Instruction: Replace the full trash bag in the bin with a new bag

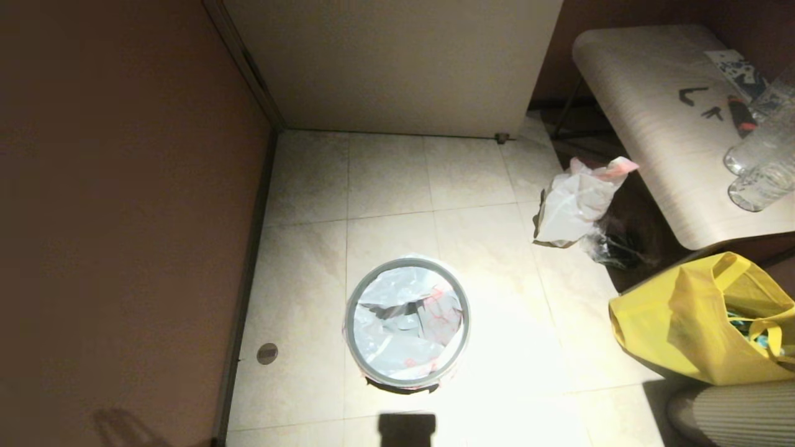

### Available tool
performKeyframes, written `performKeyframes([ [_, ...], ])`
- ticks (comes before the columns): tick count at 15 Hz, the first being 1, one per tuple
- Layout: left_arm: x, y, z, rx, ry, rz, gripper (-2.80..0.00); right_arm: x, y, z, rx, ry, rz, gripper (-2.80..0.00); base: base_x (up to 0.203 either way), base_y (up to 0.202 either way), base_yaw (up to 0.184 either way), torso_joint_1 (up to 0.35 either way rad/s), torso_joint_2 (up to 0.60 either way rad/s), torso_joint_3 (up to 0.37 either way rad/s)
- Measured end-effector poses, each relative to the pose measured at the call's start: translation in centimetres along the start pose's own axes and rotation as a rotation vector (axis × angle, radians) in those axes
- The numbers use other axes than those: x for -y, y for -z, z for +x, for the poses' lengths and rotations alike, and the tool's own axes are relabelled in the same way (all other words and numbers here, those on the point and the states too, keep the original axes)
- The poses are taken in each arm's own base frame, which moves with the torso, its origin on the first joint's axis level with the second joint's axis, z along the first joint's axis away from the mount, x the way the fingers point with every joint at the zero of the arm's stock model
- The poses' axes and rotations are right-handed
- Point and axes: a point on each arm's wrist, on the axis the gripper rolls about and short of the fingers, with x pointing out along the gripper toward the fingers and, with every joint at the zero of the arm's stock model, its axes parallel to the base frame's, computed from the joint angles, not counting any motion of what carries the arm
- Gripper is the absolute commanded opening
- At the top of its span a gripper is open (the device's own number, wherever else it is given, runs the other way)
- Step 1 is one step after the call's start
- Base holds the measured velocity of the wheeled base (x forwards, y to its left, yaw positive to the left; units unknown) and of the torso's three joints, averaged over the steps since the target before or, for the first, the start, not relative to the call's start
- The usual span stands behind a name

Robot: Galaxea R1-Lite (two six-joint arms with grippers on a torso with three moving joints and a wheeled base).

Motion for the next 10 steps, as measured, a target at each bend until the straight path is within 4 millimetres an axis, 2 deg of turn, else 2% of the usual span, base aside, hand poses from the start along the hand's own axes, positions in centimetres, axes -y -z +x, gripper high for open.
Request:
performKeyframes([
  [3,-1.0,1.2,-1.8,-0.018,0.012,-0.011,-2.8,-0.1,1.5,-1.1,0.031,0.024,-0.059,-2.8,0.0,0.0,0.0,0.0,0.0,0.0],
  [5,-1.4,2.3,-3.0,-0.036,0.088,-0.04,-2.8,-0.1,3.4,-1.5,0.059,-0.014,-0.067,-2.8,0.0,0.0,0.0,0.0,0.0,0.0],
  [7,-1.5,3.4,-3.9,-0.073,0.203,-0.07,-2.8,-0.4,5.7,-0.6,0.078,-0.095,-0.041,-2.8,0.0,0.0,0.0,0.0,0.0,0.0],
  [10,-1.2,4.7,-4.6,-0.161,0.439,-0.115,-2.8,-1.2,8.9,2.5,0.111,-0.186,-0.05,-2.8,0.0,0.0,0.0,0.0,0.0,0.0],
])
